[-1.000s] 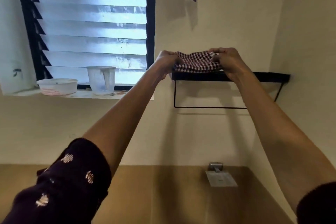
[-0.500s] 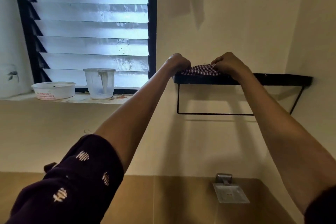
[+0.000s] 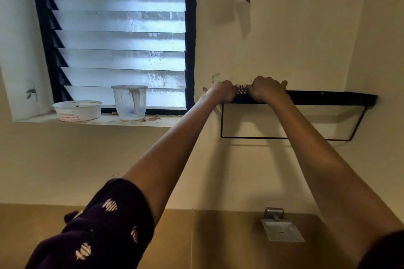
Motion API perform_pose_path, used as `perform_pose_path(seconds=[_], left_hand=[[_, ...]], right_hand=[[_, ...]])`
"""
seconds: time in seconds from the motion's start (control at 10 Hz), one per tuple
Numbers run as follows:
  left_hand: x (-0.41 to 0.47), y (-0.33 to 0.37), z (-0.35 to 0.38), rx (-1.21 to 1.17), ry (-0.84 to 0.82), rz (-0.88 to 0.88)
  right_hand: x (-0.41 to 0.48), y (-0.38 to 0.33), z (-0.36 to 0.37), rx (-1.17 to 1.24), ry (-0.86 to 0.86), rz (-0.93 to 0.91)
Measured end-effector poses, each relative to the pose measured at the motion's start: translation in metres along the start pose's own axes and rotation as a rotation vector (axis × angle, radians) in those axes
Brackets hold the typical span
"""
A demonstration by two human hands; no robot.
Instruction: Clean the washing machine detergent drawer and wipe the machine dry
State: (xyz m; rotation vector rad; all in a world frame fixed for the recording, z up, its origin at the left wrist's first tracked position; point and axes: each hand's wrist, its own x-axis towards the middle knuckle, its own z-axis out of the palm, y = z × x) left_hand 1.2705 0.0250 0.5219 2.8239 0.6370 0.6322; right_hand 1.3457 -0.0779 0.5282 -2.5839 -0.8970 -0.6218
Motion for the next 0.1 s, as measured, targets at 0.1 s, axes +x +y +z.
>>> perform_pose_path(seconds=[0.1], left_hand=[[-0.0280,-0.0159,0.0065,-0.092,0.226,0.080]], right_hand=[[-0.0261,-0.0192,0.0128,0.077,0.294,-0.124]])
